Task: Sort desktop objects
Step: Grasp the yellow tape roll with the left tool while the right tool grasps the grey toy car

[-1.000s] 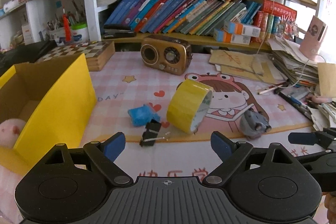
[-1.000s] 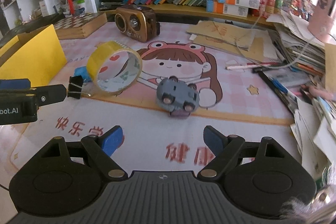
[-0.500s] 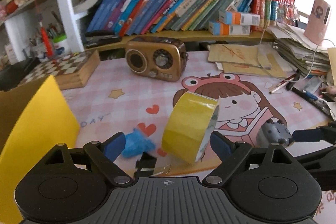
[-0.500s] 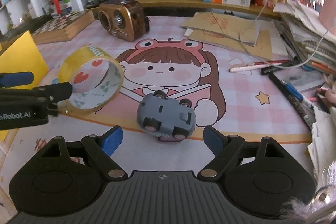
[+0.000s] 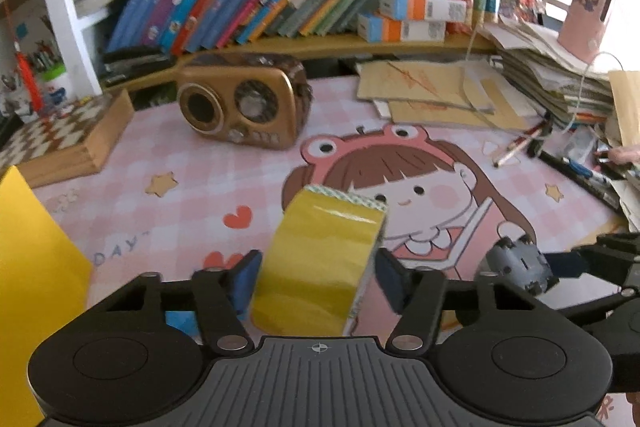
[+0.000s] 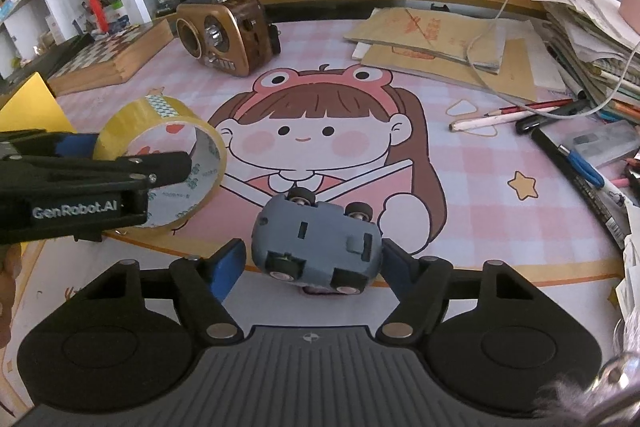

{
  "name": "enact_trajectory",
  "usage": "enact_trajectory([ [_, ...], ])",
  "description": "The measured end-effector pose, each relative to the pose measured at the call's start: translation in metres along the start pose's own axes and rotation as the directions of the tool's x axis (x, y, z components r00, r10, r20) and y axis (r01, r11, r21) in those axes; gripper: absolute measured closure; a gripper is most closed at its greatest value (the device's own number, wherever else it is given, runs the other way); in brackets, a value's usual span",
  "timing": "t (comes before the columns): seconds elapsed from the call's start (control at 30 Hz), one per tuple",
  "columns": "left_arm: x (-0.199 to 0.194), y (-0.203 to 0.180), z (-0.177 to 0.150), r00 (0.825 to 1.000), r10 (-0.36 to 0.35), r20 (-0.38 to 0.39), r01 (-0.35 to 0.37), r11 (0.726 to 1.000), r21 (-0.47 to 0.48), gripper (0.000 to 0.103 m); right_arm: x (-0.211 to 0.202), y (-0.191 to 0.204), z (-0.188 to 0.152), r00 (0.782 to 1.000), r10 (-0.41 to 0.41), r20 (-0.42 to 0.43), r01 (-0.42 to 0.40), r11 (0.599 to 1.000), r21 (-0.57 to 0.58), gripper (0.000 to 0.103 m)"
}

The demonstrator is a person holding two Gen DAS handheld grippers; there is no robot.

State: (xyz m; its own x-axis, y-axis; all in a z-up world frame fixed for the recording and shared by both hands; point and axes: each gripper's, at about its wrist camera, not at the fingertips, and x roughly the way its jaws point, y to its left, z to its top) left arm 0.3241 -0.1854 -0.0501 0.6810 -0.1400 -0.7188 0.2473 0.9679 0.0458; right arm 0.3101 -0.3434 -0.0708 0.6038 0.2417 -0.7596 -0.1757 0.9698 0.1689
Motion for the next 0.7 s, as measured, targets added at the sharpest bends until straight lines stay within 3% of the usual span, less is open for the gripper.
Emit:
enact_trajectory([
  [0.07,0.002,-0.002,-0.001,1.0,0.009,-0.013,-0.009,1.0,0.015,0.061,0.0,-0.001,0.0,1.0,-0.003,0.002,0.003,1.0,-0.001,0.038],
  [0.2,0.001,-0.001,-0.002,1.0,-0.005,-0.03,0.005,1.0,0.008,0.062,0.001,-0.003,0.001,1.0,-0.004,0.003,0.004,1.0,-0.014,0.042],
  [0.4,-0.017,0.005,0.003,0.999,-0.038,0.011,0.039,0.994,-0.103,0.063,-0.01,-0.005,0.0,0.999,0.006,0.036,-0.004,0.999,-0.037,0.042],
  [0.7,-0.055,0.0,0.001,0.996,-0.05,0.075,0.061,0.988,-0.143,0.064,-0.035,-0.001,-0.005,0.998,0.023,0.064,-0.018,0.997,-0.077,0.042],
])
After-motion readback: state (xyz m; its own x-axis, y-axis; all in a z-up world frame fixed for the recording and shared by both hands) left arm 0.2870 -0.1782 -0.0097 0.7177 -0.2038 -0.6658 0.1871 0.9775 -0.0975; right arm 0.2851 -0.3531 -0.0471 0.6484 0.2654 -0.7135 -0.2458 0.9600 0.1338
